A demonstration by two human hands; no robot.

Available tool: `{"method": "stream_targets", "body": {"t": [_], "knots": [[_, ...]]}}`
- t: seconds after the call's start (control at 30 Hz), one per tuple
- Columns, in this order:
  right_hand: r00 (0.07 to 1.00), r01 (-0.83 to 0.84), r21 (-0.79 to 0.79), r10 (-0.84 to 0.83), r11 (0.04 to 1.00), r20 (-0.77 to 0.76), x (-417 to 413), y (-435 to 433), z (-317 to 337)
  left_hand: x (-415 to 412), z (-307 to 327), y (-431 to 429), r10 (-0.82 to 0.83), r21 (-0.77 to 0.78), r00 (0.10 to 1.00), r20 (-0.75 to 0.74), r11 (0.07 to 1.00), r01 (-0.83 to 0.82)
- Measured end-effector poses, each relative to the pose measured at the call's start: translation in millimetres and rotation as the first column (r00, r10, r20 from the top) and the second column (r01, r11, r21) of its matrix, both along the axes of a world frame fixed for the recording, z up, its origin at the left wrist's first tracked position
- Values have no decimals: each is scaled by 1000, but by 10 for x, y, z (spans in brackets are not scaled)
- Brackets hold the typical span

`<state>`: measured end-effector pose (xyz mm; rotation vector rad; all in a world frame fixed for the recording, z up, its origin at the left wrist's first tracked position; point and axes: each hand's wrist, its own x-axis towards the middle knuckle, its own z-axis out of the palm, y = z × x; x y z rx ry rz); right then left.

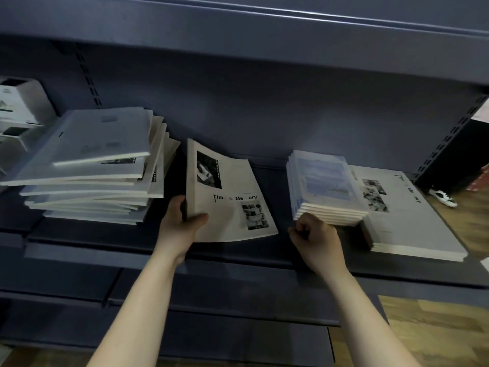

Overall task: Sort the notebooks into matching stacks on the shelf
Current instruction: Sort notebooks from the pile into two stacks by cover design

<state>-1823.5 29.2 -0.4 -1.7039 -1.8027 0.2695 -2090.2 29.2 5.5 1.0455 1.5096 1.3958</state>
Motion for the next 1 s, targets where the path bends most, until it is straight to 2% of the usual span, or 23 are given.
{"method": "stream_targets", "body": {"t": [0.17,0.3,0.4,0.5,0.67,1.0], "knots": [[994,-51,-12,50,999,-96,34,12,32,48,-10,-39,-6,104,993,116,995,-6],[941,-106,-140,54,984,-334,22,24,99,97,55,-53,-32,181,979,203,984,-5],[787,-272,-206,94,940,-610,-16,19,209,158,124,-58,-100,227,959,265,973,39],[595,-377,-161,106,912,-797,4,23,319,283,172,-62,-159,254,947,279,963,87],[501,-343,-138,57,929,-864,221,51,385,654,193,-35,-233,272,945,231,948,167],[443,-236,-150,-31,960,-896,949,-47,418,1297,195,20,-371,264,920,128,907,329]]}}
